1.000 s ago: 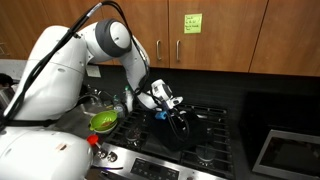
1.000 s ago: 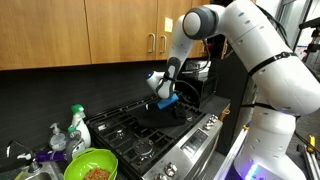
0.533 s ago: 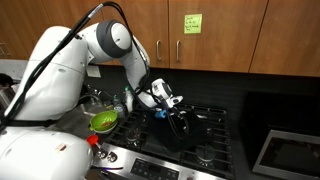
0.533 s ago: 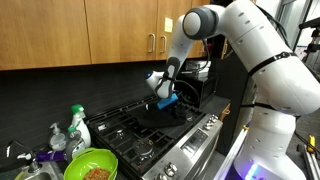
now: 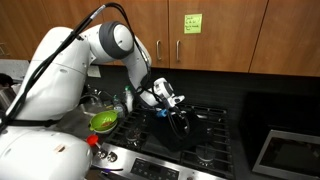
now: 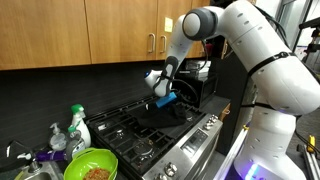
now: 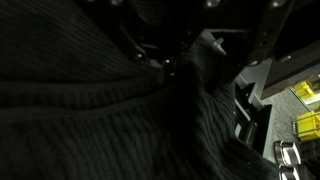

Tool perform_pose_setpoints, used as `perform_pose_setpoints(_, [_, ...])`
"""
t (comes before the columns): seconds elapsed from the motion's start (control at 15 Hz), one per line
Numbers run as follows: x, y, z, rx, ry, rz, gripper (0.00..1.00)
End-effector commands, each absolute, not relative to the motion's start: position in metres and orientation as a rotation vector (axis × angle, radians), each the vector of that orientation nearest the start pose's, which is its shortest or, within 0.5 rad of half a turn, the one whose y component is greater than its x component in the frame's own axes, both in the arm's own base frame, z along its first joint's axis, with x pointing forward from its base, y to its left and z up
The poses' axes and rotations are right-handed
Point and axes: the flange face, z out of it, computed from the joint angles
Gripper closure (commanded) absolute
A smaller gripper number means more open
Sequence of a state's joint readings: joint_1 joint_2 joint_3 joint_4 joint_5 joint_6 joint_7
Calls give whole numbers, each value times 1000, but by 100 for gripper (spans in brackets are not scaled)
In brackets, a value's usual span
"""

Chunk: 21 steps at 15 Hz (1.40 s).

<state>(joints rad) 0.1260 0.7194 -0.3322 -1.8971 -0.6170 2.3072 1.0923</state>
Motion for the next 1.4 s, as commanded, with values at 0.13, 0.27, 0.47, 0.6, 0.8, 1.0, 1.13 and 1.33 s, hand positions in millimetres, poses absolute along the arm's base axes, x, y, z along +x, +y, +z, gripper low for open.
perform_pose_setpoints(0.13, [584, -145, 121, 2267, -957, -59, 96])
perform_pose_setpoints(0.27, [582, -147, 119, 2260, -961, -63, 100])
perform_pose_setpoints(0.47, [577, -143, 121, 2257, -966, -60, 99])
perform_pose_setpoints(0.6, [569, -135, 125, 2259, -955, -53, 99])
perform_pose_setpoints(0.8, [553, -121, 133, 2253, -919, -41, 99])
perform_pose_setpoints(1.0, [540, -106, 142, 2243, -881, -13, 99])
perform_pose_setpoints(1.13, [531, -98, 149, 2244, -870, 11, 99])
perform_pose_setpoints(1.33, [518, -90, 158, 2239, -846, 47, 99])
